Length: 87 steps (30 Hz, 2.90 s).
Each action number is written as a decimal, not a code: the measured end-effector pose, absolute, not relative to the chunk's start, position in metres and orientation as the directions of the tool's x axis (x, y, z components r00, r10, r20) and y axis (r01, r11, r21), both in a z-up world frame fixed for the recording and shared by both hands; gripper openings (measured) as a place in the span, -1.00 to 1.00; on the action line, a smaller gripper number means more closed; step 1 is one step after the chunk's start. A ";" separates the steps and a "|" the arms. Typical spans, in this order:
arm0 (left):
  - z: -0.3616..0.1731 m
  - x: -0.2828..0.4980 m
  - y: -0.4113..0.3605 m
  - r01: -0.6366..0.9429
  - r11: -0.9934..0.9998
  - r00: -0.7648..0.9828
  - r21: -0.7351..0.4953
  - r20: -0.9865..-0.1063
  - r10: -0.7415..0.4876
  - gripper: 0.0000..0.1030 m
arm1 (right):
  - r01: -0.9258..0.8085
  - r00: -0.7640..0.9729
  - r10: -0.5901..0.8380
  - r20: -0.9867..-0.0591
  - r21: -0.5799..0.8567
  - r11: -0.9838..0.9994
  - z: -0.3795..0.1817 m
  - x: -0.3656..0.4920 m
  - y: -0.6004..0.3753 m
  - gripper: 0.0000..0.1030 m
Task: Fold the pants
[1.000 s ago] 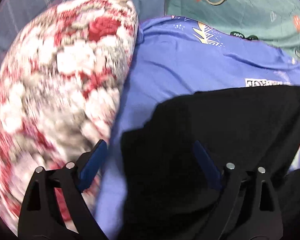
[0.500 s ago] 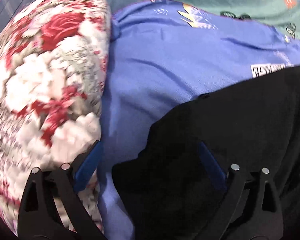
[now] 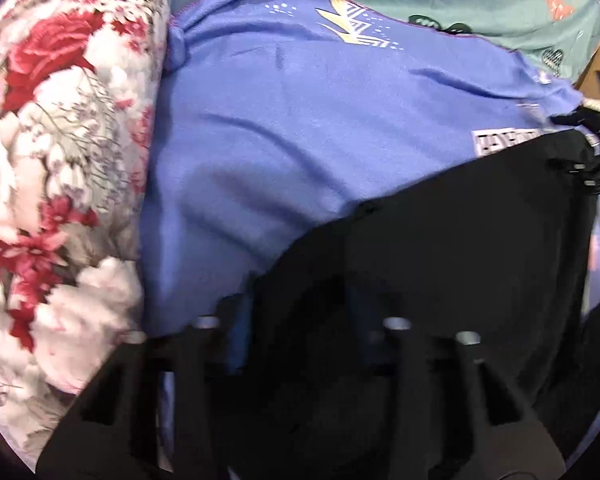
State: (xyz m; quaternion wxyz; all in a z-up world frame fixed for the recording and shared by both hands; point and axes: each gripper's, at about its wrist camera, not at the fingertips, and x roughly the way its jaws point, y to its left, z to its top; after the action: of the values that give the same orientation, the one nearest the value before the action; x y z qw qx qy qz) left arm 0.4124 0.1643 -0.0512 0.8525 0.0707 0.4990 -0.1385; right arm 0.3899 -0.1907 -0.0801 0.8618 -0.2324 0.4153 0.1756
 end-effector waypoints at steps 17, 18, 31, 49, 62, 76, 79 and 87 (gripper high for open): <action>0.015 0.347 0.166 0.333 0.943 0.598 0.009 -0.775 -0.204 -0.83 | -0.478 0.648 0.249 -0.719 -0.131 0.868 -0.016 0.320 -0.203 -0.95; 0.023 0.340 0.167 0.335 0.942 0.607 0.009 -0.766 -0.209 -0.83 | -0.484 0.658 0.265 -0.705 -0.126 0.866 -0.006 0.302 -0.205 -0.95; 0.035 0.153 0.171 0.400 0.914 0.627 0.069 -0.748 -0.218 -0.82 | -0.578 0.577 0.488 -0.655 0.095 0.811 -0.048 0.080 -0.202 -0.95; -0.033 0.099 0.222 0.298 0.954 0.572 0.037 -0.807 -0.147 -0.50 | -0.611 0.401 0.556 -0.728 0.240 0.754 -0.125 0.020 -0.156 -0.89; -0.011 0.070 0.217 0.308 0.950 0.571 0.061 -0.810 -0.133 0.80 | -0.491 0.584 0.409 -0.701 0.096 0.866 -0.085 0.032 -0.201 0.21; -0.061 0.168 0.153 0.097 0.994 0.419 -0.050 -0.904 -0.086 0.93 | 0.199 0.497 -0.235 -0.835 -0.154 0.968 -0.115 0.218 -0.264 0.63; -0.075 0.170 0.157 0.130 0.989 0.406 -0.072 -0.906 -0.119 0.93 | 0.177 0.453 -0.260 -0.853 -0.200 0.964 -0.130 0.225 -0.268 0.54; -0.073 0.163 0.154 0.145 0.987 0.426 -0.076 -0.895 -0.131 0.93 | 0.219 0.568 -0.078 -0.819 0.059 0.974 -0.098 0.172 -0.315 -0.86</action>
State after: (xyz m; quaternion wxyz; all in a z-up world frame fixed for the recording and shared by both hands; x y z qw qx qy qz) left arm 0.1632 0.1543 -0.0729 0.8443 0.0064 0.5296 -0.0819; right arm 0.1723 -0.3148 -0.0981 0.8821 0.0771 0.4570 -0.0839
